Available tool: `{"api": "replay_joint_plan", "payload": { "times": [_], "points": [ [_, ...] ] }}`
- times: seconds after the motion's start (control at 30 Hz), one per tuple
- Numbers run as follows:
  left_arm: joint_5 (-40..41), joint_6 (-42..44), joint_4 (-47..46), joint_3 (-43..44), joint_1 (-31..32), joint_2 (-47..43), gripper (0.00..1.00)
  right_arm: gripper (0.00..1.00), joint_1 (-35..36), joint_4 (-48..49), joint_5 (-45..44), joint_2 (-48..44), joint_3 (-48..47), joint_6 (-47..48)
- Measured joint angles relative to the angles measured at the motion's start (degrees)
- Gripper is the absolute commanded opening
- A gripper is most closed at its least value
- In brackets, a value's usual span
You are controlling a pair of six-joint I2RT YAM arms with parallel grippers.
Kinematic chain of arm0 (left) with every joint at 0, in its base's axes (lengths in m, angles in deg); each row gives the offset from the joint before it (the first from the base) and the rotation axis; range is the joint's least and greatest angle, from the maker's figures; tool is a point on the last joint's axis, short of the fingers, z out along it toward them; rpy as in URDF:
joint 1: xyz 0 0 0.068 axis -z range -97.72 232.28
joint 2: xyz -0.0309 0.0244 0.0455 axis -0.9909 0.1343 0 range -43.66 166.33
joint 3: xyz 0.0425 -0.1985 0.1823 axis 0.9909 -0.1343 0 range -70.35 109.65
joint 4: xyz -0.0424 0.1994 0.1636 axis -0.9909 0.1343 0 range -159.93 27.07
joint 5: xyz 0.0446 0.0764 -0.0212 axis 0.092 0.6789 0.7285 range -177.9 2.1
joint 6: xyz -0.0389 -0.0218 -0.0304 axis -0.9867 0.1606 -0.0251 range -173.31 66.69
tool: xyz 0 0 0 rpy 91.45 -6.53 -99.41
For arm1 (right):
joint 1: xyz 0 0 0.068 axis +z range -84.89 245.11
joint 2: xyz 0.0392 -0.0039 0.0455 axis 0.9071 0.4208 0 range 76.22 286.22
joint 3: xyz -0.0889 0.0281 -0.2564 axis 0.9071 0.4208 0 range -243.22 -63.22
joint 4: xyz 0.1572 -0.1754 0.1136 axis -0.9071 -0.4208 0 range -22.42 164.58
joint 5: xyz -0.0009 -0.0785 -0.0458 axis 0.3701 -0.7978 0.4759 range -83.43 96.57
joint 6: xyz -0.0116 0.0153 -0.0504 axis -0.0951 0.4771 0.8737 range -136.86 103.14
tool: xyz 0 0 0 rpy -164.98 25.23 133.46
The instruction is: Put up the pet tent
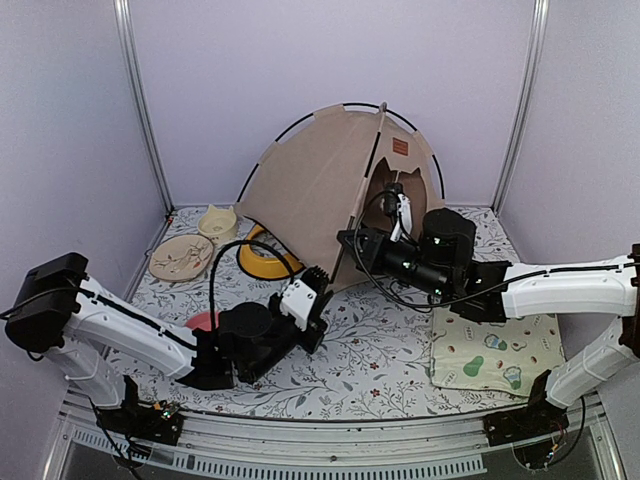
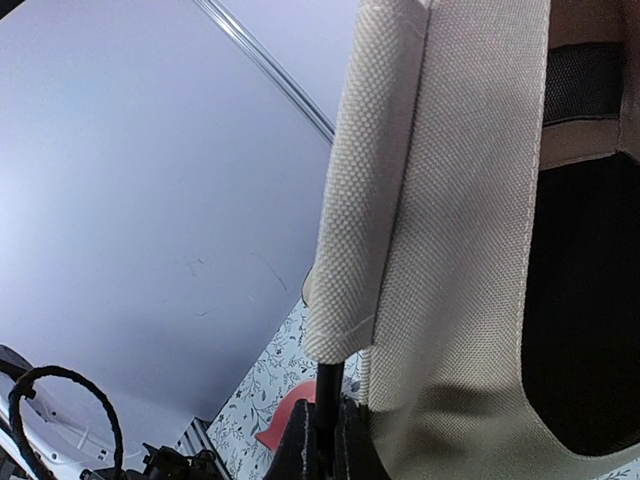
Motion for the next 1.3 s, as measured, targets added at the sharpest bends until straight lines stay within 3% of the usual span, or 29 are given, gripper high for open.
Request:
{"api": "replay_joint_plan", "payload": {
  "times": [1.3],
  "points": [
    [-3.2,-0.5,2.9,0.1,0.0,-0.8,0.0,0.0,0.0,-1.2,-0.3,0.1,0.4,0.1]
  ]
}}
